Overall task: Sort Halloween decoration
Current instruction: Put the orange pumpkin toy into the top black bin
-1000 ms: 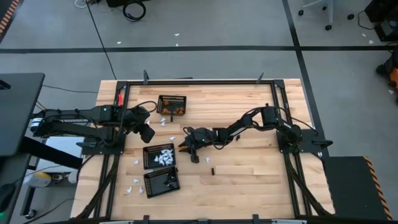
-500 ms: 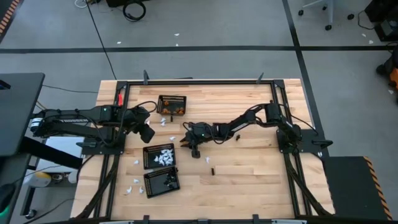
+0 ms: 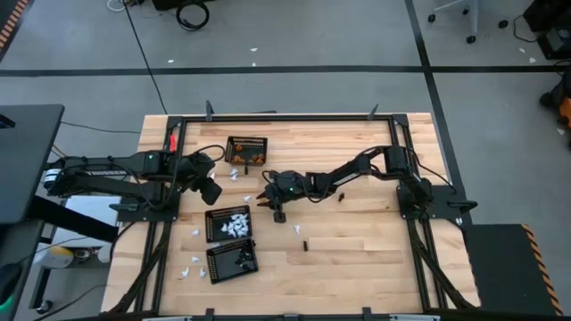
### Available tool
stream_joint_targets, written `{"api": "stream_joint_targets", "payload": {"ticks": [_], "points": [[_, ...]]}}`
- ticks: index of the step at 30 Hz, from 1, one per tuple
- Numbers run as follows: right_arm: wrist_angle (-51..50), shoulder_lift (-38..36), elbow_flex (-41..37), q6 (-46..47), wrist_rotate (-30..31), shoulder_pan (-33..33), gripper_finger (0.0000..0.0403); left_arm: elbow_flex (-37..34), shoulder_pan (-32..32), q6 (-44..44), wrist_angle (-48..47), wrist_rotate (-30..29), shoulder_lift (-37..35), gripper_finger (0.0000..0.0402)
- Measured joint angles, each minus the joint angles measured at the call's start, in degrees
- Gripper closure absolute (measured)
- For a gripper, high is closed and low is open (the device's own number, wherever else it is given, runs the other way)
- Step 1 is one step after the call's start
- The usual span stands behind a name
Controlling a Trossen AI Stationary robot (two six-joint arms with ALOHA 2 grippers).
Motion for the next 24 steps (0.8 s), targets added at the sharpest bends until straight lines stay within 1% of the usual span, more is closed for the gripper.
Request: {"api": "stream_joint_targets", "payload": {"ticks": [4, 6, 9, 13, 19, 24], "points": [[-1.03, 0.0, 3.25, -0.39, 0.0, -0.8, 0.0298, 0.0, -0.01, 0.0, 0.01, 0.0, 0.0, 0.0358], [-3.86, 0.0, 5.63, -1.53, 0.45, -1.52, 0.0298, 0.0, -0.01, 0.0, 0.02, 0.0, 0.0, 0.0358], [-7.44, 0.02, 9.66, -3.46, 2.83, -3.12, 0.0298, 0.0, 0.01, 0.0, 0.04, 0.0, 0.0, 0.0358], [-11.21, 0.0, 14.54, -4.47, 3.21, -6.38, 0.0298, 0.0, -0.01, -0.11, 0.07, -0.02, -0.01, 0.0358], [-14.15, 0.0, 15.69, -4.17, 4.7, -11.9, 0.0298, 0.0, -0.01, -0.68, 0.31, -1.27, 0.0, 0.0358], [-16.75, 0.0, 15.69, -3.07, 4.7, -14.94, 0.0298, 0.0, 0.01, -0.7, 2.25, -2.02, -0.01, 0.0358]]}}
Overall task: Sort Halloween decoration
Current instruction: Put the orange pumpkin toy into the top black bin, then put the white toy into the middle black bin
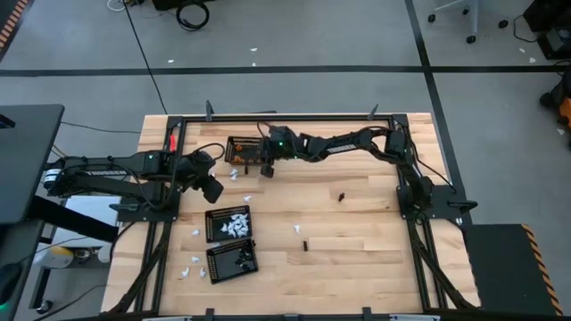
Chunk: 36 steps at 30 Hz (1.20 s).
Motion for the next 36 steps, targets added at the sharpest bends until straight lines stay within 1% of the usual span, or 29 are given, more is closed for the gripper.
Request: {"api": "stream_joint_targets", "payload": {"ticks": [6, 10, 17, 22, 25, 28, 32, 36], "points": [[0.66, 0.29, 0.02, 2.53, -0.72, -1.78, 0.0294, 0.0, 0.04, -0.02, 1.3, -1.24, 0.01, 0.0358], [2.01, 1.24, 0.02, 3.79, -3.33, -1.93, 0.028, 0.0, 0.04, -0.55, 2.05, -1.28, 0.01, 0.0358], [3.21, 1.77, 0.04, 4.84, -4.14, -1.89, 0.0256, 0.0, 0.04, -1.51, 2.33, -1.28, 0.01, 0.0358], [1.65, 0.78, 0.0, 5.22, -4.76, -1.88, 0.025, 0.0, 0.04, -1.49, 2.42, -1.26, 0.01, 0.0358], [-1.73, -2.64, 0.0, 4.86, -4.74, -1.52, 0.0252, 0.0, 0.04, -1.5, 2.42, -1.23, 0.01, 0.0358], [-8.49, -7.74, 0.0, 5.4, -4.68, -0.67, 0.0256, 0.0, 0.04, -1.49, 2.4, -0.38, 0.01, 0.0358], [-18.85, -15.04, 0.0, 11.62, -5.18, 0.55, 0.0262, 0.0, 0.02, -1.47, 2.4, 0.38, 0.01, 0.0358], [-26.24, -19.62, 0.07, 18.65, -9.98, 1.88, 0.0263, 0.0, 0.04, -1.4, 2.43, 0.11, 0.01, 0.0358]]}}
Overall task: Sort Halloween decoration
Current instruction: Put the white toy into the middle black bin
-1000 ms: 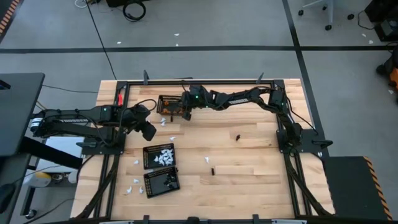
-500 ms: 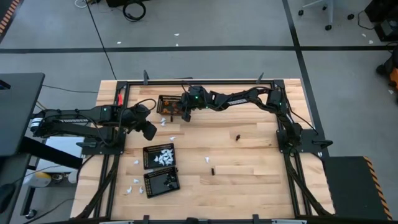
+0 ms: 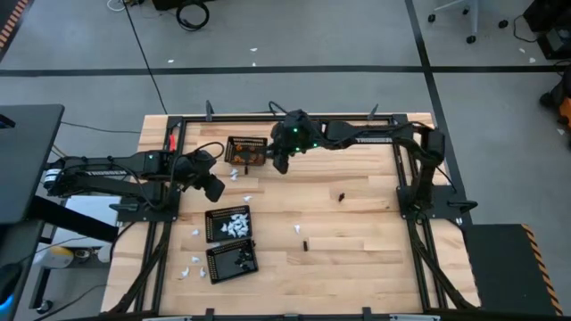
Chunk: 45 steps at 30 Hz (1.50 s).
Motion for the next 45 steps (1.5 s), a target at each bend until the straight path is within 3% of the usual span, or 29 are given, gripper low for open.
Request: {"api": "stream_joint_targets", "payload": {"ticks": [5, 9, 16, 22, 29, 33, 38, 45], "points": [[-10.53, -3.12, 0.0, 8.22, -3.74, 3.07, 0.0265, 0.0, -0.02, 0.2, 0.99, -0.34, 0.0, 0.0358], [-18.81, -5.66, -2.42, 8.05, 0.69, 8.62, 0.027, 0.0, 0.0, 0.2, 2.87, -0.4, 0.02, 0.0358], [-16.65, -7.79, -12.07, 10.37, 9.76, 19.86, 0.0267, -0.02, -0.01, 2.8, 6.95, -0.55, 0.02, 0.0358], [-1.76, -7.85, -19.68, 8.09, 11.41, 26.21, 0.0249, -0.02, -0.02, 3.08, 7.32, -1.23, 0.02, 0.0358], [17.45, -7.85, -31.6, 11.4, 14.17, 27.43, 0.019, -0.02, -0.02, 1.25, 7.28, -1.21, 0.02, 0.0358], [30.2, -7.84, -38.94, 10.05, 20.25, 28.83, 0.0164, -0.02, -0.02, 1.66, 7.29, -1.26, 0.02, 0.0358], [42.88, -7.81, -46.52, 7.41, 25.82, 29.31, 0.0161, -0.02, -0.02, 1.66, 7.31, -1.26, 0.02, 0.0358], [58.45, 0.15, -50.72, 3.17, 22.91, 28.89, 0.0174, -0.02, -0.02, 5.05, 7.37, -2.34, 0.01, 0.0358]]}}
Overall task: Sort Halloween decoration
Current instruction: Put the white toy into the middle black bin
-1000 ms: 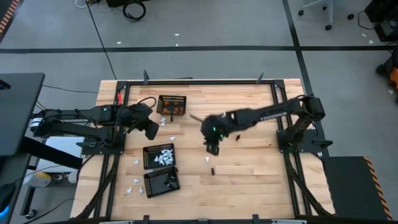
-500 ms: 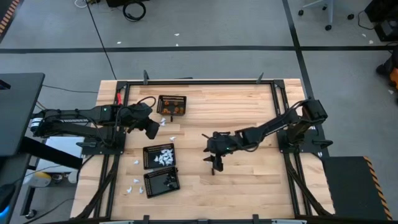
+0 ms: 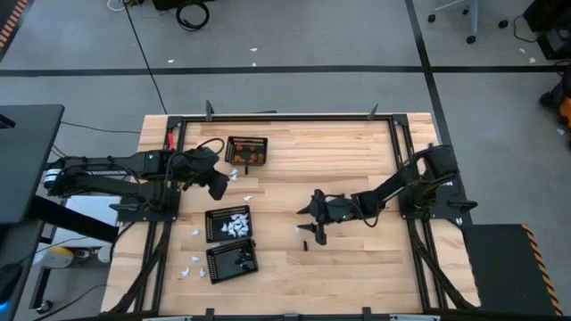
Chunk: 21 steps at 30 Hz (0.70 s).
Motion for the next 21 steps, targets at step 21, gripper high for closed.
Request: {"api": "stream_joint_targets", "payload": {"ticks": [21], "points": [[22.03, 20.86, 4.1, -6.83, 3.03, 2.19, 0.024, 0.0, -0.02, 1.28, -0.6, -0.4, 0.01, 0.0358]]}}
